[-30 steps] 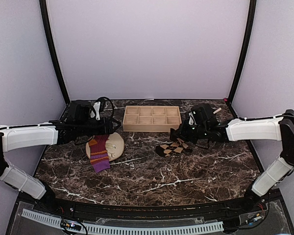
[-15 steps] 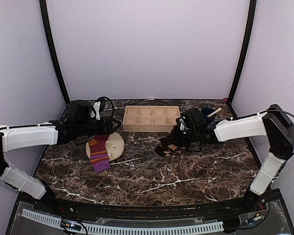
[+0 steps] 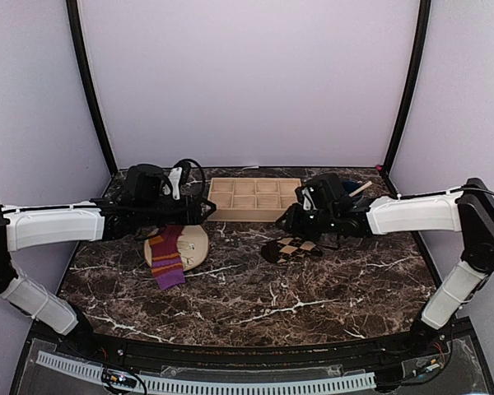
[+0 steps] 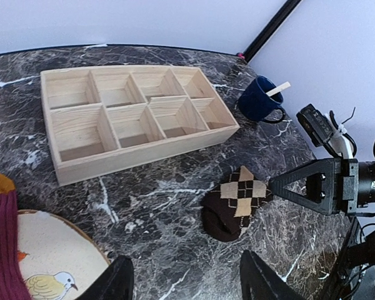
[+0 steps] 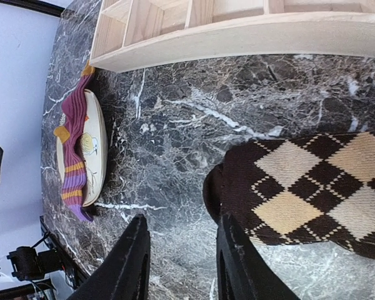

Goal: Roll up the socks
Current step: Fold the sock at the center of the board, then move the sock to the center of the board.

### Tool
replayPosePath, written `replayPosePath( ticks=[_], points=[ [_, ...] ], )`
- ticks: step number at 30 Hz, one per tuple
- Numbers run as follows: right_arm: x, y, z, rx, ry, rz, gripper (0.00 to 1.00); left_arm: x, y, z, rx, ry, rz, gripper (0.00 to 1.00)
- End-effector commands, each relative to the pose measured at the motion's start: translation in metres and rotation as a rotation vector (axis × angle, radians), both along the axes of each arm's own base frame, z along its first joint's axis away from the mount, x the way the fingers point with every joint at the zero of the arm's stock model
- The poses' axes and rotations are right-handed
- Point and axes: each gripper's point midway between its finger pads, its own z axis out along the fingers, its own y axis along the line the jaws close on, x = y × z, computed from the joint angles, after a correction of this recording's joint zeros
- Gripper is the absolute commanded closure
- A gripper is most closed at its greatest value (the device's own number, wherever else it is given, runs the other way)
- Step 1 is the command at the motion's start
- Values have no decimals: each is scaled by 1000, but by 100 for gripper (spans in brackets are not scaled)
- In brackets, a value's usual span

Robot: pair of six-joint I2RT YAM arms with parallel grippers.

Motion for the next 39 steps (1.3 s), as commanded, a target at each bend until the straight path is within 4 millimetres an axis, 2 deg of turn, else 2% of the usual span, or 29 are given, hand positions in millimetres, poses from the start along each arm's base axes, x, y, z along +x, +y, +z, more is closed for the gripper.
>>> replayPosePath(
  ticks=[1,6,8,14,21,24,28,39],
  points=[
    [8,-43,4,-115,-73,-80,66,-2,-25,11,14,-35,-81,40],
    [12,-81,-7,-153,-67,-137,65,-6,-57,-1,14,10,-172,40],
    [13,-91,-13,-161,-56,-147,65,-7,-72,-13,23,43,-211,40],
    [8,-104,-35,-160,-20,-139,61,-13,-114,-34,21,120,-326,40],
    [4,-114,-52,-156,6,-139,59,-16,-150,-59,40,205,-391,39],
    [4,-116,-56,-149,11,-140,59,-11,-157,-72,56,240,-381,38],
    [4,-118,-58,-137,13,-139,59,-2,-158,-94,105,286,-330,38],
    [5,-118,-65,-136,21,-123,59,16,-162,-127,190,367,-257,36]
  ],
)
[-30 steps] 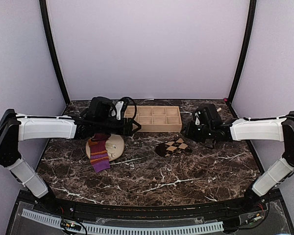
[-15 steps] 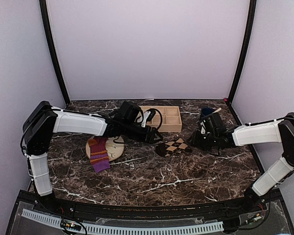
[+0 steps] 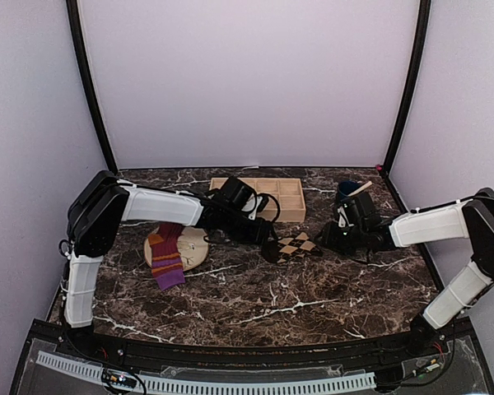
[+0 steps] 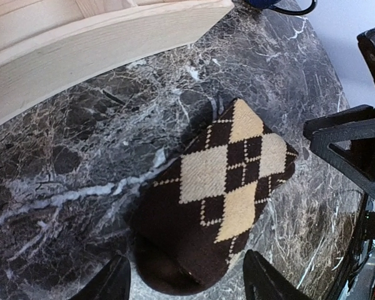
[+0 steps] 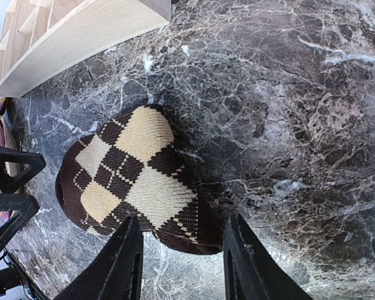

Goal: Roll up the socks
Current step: Move the sock to the center of the board.

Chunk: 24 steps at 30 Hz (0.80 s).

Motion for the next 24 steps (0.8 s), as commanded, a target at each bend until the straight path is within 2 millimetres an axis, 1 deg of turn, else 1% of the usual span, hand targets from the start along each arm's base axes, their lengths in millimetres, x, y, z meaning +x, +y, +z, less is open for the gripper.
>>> replayPosePath(
  ticks=[1,8,18,20,24],
  points=[
    [5,0,0,11,-22,10,59,4,2,-4,48,28,33,36],
    [7,-1,-2,14,-18,16,59,12,-5,-14,71,46,45,35],
    [11,-1,-5,16,-10,26,59,16,-6,-26,93,78,51,35],
    [11,-1,-6,16,-9,27,59,16,-7,-27,91,82,50,37],
    [11,0,-6,19,-5,30,59,14,-8,-31,95,102,41,43]
  ],
)
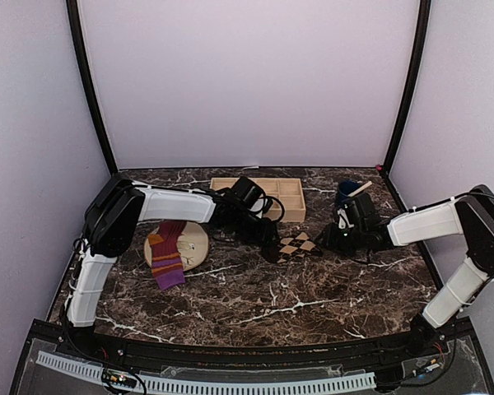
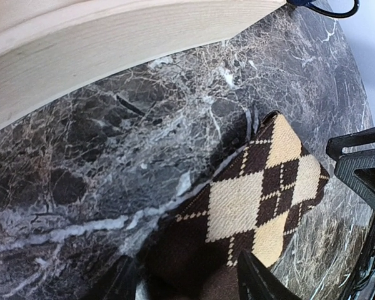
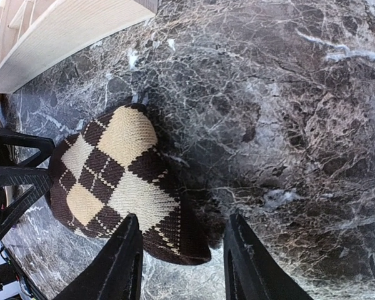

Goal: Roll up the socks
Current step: Move the sock to the center of the board.

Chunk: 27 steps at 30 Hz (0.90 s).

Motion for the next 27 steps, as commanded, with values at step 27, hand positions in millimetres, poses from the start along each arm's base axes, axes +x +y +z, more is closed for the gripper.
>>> replayPosePath(
  ticks=[27],
  points=[
    [6,2,2,8,-26,12,59,-3,-2,8,18,16,-9,75]
  ],
)
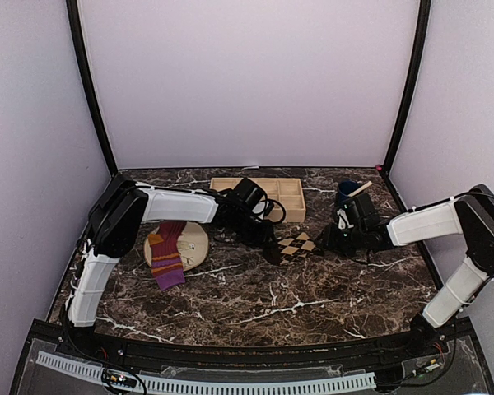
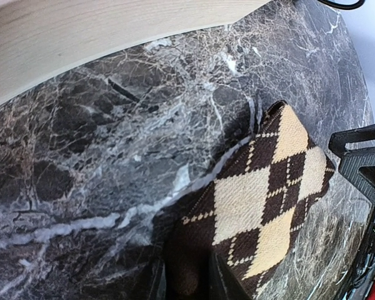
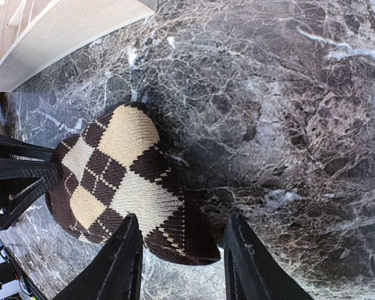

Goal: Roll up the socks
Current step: Move the sock to the center of the board.

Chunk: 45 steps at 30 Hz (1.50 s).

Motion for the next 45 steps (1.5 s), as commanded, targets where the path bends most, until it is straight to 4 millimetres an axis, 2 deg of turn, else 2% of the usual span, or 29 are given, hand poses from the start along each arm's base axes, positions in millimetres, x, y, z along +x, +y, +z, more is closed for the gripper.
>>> replayPosePath(
  ticks=[1,19,24,31,45],
  points=[
    [7,1,4,9,-32,4,59,2,1,20,12,-40,4,75],
    [6,0,2,6,-34,5,58,3,-7,53,-8,-108,2,76],
    [6,0,2,7,-34,5,58,1,-12,61,-14,-121,-7,83],
    [5,0,1,6,-33,5,58,-2,-12,69,-6,-137,-8,83],
    [5,-2,2,-6,-47,16,58,-21,-10,81,15,-104,-7,89]
  ],
)
